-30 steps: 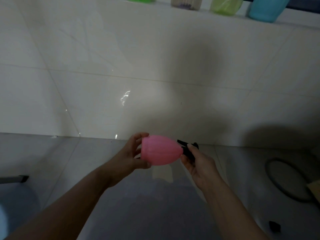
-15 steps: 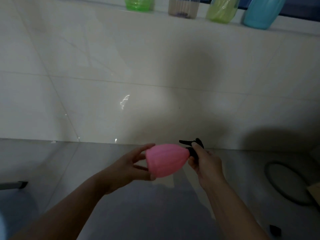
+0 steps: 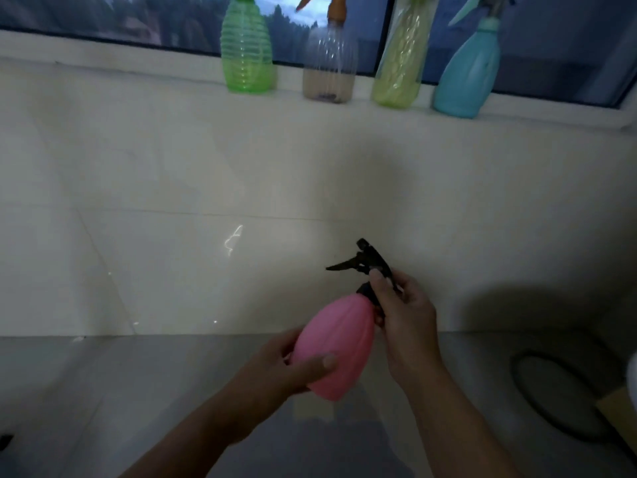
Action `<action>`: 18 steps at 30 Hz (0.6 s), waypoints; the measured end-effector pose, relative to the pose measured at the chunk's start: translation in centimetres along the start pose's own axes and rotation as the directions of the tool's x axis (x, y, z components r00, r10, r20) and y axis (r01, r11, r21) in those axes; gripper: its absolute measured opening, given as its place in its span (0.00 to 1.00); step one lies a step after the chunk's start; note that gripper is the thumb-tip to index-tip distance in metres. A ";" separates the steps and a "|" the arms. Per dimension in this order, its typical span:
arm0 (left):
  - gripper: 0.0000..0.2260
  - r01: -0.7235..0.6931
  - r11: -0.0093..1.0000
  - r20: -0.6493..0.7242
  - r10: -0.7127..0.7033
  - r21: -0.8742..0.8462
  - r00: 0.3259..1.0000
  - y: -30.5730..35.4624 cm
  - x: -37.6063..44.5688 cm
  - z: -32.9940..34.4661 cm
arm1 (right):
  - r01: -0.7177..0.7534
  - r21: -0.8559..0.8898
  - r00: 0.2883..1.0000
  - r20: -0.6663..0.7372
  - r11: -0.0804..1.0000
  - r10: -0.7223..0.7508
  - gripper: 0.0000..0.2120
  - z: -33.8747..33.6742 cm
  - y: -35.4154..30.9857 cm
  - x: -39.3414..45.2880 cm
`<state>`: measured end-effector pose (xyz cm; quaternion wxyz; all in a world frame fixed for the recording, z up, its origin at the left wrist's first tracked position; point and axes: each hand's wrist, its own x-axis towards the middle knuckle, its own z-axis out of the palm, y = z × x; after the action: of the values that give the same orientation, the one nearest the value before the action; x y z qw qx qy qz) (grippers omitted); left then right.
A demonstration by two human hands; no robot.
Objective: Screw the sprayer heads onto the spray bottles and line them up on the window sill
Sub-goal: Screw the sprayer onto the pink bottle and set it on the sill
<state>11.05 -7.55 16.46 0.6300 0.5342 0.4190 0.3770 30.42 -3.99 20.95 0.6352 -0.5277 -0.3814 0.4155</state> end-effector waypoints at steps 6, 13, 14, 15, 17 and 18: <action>0.37 -0.291 0.956 -0.208 0.291 0.029 0.934 9.0 5.4 3.9 | 0.131 -0.301 0.987 0.130 0.945 -0.095 0.46 1.9 -8.8 1.1; 0.36 -0.438 0.888 -0.093 0.453 0.139 0.887 17.0 10.6 7.3 | 0.287 -0.571 0.952 0.077 0.769 -0.297 0.50 0.3 -15.5 3.7; 0.36 -0.449 0.881 -0.062 0.462 0.150 0.885 17.8 11.1 7.8 | 0.291 -0.598 0.944 0.050 0.747 -0.327 0.50 0.0 -16.5 4.4; 0.37 -0.456 0.877 -0.032 0.465 0.155 0.885 18.8 11.5 8.3 | 0.297 -0.613 0.935 0.032 0.732 -0.352 0.50 -0.3 -17.4 5.1; 0.41 -0.473 0.863 0.021 0.477 0.178 0.879 20.8 12.5 9.3 | 0.307 -0.617 0.921 0.000 0.724 -0.391 0.49 -1.1 -19.0 6.6; 0.43 -0.486 0.851 0.049 0.486 0.200 0.872 21.9 13.1 10.0 | 0.314 -0.611 0.912 -0.018 0.726 -0.410 0.49 -1.6 -19.9 7.5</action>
<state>24.56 4.10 37.28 0.4549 0.6844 0.3081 0.4793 37.13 0.52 40.67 0.5326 -0.6451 -0.5386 0.1007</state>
